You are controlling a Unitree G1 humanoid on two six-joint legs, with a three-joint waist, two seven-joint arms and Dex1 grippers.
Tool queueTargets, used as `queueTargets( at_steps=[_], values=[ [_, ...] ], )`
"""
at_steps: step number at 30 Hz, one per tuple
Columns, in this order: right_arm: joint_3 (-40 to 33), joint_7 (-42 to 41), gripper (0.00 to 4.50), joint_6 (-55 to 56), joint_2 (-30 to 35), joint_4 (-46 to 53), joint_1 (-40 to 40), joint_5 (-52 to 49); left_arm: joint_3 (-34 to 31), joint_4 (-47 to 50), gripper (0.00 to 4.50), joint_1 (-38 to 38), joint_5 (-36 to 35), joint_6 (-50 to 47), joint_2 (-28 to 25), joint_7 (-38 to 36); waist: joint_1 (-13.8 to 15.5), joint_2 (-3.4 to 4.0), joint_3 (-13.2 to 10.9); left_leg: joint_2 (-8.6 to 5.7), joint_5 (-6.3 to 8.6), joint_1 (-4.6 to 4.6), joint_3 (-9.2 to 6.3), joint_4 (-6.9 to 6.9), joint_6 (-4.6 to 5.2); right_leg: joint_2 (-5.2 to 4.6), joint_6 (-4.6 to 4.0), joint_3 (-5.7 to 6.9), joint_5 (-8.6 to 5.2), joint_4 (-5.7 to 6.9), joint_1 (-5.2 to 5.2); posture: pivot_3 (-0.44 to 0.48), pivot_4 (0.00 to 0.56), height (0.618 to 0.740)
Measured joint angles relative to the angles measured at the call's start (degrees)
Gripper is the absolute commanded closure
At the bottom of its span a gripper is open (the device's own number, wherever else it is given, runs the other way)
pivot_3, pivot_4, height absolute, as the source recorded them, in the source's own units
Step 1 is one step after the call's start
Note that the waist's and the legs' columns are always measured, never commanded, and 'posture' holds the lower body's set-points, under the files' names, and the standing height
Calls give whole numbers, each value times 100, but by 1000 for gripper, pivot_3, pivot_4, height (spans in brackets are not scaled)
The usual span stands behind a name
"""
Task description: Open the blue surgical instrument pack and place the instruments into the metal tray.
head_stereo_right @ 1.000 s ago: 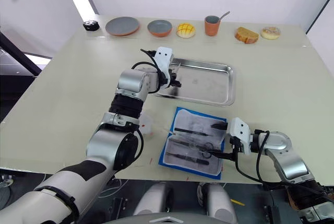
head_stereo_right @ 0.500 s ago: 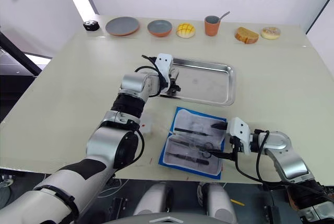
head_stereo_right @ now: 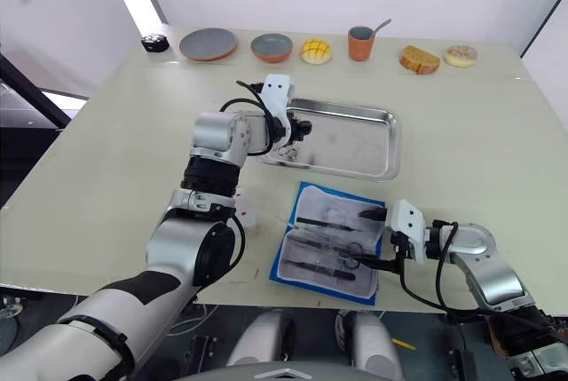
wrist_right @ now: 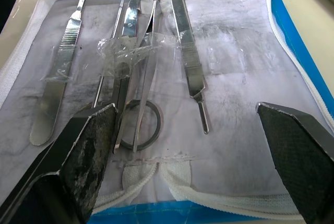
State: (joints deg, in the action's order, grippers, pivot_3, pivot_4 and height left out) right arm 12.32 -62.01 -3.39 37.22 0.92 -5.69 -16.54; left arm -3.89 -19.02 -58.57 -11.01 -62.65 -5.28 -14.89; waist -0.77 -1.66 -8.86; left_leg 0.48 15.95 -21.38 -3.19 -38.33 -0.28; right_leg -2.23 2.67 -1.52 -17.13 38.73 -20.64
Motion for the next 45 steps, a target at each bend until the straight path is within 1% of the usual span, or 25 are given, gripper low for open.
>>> queueTargets(
  at_steps=[3,6,7,9,10,11,13,15,16,17,18,19,20,21,22,23,24,26,29,31,35,38,40,41,45],
  values=[
    [-9,-2,0,0,0,12,15,-2,294,1423,2080,643,-651,-166,-153,-823,-1,5,1,5,-7,0,-1,3,-13,-1,0,-1,0,-5,0,0,150,740],
    [-16,9,0,-5,-2,10,20,-2,525,2215,2080,1122,-1004,-164,-467,-1360,0,11,2,5,-10,1,-5,4,-18,-1,-1,-2,0,-3,0,0,150,740],
    [-23,5,0,-4,-5,14,36,-2,643,2715,2080,1530,-1162,67,-776,-1729,-21,23,6,7,-10,9,4,14,-19,-1,-3,-10,0,-4,2,0,150,740],
    [-47,1,0,-1,-10,19,65,-12,746,3179,2080,2097,-1271,510,-1120,-2214,-21,30,9,9,-10,18,12,21,-19,0,-4,-16,-1,-6,4,0,150,740],
    [-90,-6,0,-4,-8,15,88,-12,862,3436,2080,2593,-1305,1033,-1441,-2685,-6,30,8,9,-10,16,4,22,-19,-1,-5,-18,-1,-10,8,0,150,740],
    [-92,-5,0,-4,-8,15,89,-12,863,3439,2080,2602,-1306,1043,-1447,-2695,6,26,6,10,-11,14,-5,21,-19,0,-7,-19,-1,-15,10,0,150,740],
    [-95,0,0,-9,-24,0,92,-15,882,3593,2080,2964,-1444,1480,-1933,-3318,9,30,6,11,-5,15,-9,19,-6,0,-10,-23,-1,-18,15,0,150,740],
    [-105,-10,0,-7,-24,0,97,-15,849,3601,2080,3147,-1603,1707,-2271,-3808,9,33,5,11,2,14,-13,19,7,2,-11,-20,-2,-19,14,0,150,740],
    [-102,-18,0,-4,-28,1,93,-15,761,3591,2080,3298,-1752,1945,-2462,-4198,8,33,5,12,3,11,-14,19,8,1,-12,-19,-2,-23,14,0,150,740],
    [-102,-18,0,-3,-32,1,94,-15,743,3591,1794,3328,-1786,1993,-2513,-4289,7,33,5,12,3,11,-14,19,8,1,-13,-18,-3,-23,14,0,150,740],
    [-102,-19,0,14,-65,1,102,-16,595,3570,1580,3619,-1975,2373,-2929,-4964,-8,36,4,13,4,10,-12,23,9,-1,-16,-20,-4,-25,12,0,150,740],
    [-114,-30,0,26,-60,1,112,-17,478,3525,1052,3760,-2070,2497,-3095,-5274,-1,39,2,14,4,10,-14,24,11,-3,-19,-17,-6,-27,13,0,150,740],
    [-124,-35,0,27,-59,-2,119,-17,397,3497,759,3847,-2115,2574,-3182,-5466,3,36,3,16,5,8,-18,24,11,-8,-20,-14,-7,-29,12,0,150,740],
    [-123,-35,0,27,-59,-2,117,-16,383,3481,664,3871,-2140,2595,-3215,-5522,4,36,3,16,5,8,-19,24,11,-10,-20,-13,-6,-29,12,0,150,740],
    [-110,-37,0,30,-71,-6,109,-17,296,3363,53,4076,-2271,2743,-3523,-5905,-6,37,2,17,5,8,-19,25,11,-17,-23,-12,-8,-29,12,0,150,740],
    [-119,-41,0,49,-77,-6,127,-23,219,3269,23,4184,-2301,2786,-3683,-6061,-12,42,0,20,5,9,-16,27,12,-15,-28,-14,-11,-30,10,0,150,740],
    [-160,-60,0,100,-64,-12,160,-26,-37,2960,23,4341,-2313,2848,-3994,-6328,-4,50,-6,20,5,9,-20,29,12,-14,-29,-9,-12,-30,4,0,150,740],
    [-196,-122,0,129,-51,-47,173,-31,-261,2769,23,4462,-2370,2938,-4274,-6582,19,46,-4,21,5,5,-28,29,12,-16,-31,0,-13,-32,4,0,150,740],
    [-220,-175,0,198,-52,-78,205,-74,-356,2544,23,4551,-2406,3051,-4548,-6857,20,48,-6,19,5,0,-28,29,13,-21,-30,1,-12,-39,3,0,150,740],
    [-273,-239,0,241,-50,-94,245,-109,-486,2379,23,4546,-2408,3144,-4705,-7007,29,49,-7,18,5,-16,-38,29,13,-22,-29,14,-12,-50,-4,0,150,740],
    [-299,-277,0,258,-39,-99,255,-130,-480,2270,23,4540,-2407,3212,-4732,-7132,26,50,-7,18,7,-31,-46,29,16,-21,-27,25,-10,-66,-7,0,150,740],
    [-340,-384,0,309,-12,-149,254,-147,-258,2085,23,4217,-2252,3433,-4783,-7250,39,51,-8,12,11,-36,-50,29,22,-6,-26,34,-10,-70,-6,0,150,740],
    [-355,-393,0,325,-12,-169,251,-148,-36,2095,23,4013,-2107,3558,-4614,-7162,49,51,-8,11,11,-37,-50,29,23,-6,-25,34,-9,-71,-6,0,150,740],
    [-378,-398,0,335,-13,-170,275,-154,222,2111,23,3820,-1896,3674,-4427,-7028,61,51,-8,10,11,-37,-50,28,23,-6,-25,34,-9,-71,-4,0,150,740],
    [-361,-382,0,335,-27,-165,266,-154,912,2220,23,3428,-1488,3877,-3971,-6795,55,50,-8,11,11,-38,-44,26,23,4,-24,33,-9,-69,-2,0,150,740]
  ],
)
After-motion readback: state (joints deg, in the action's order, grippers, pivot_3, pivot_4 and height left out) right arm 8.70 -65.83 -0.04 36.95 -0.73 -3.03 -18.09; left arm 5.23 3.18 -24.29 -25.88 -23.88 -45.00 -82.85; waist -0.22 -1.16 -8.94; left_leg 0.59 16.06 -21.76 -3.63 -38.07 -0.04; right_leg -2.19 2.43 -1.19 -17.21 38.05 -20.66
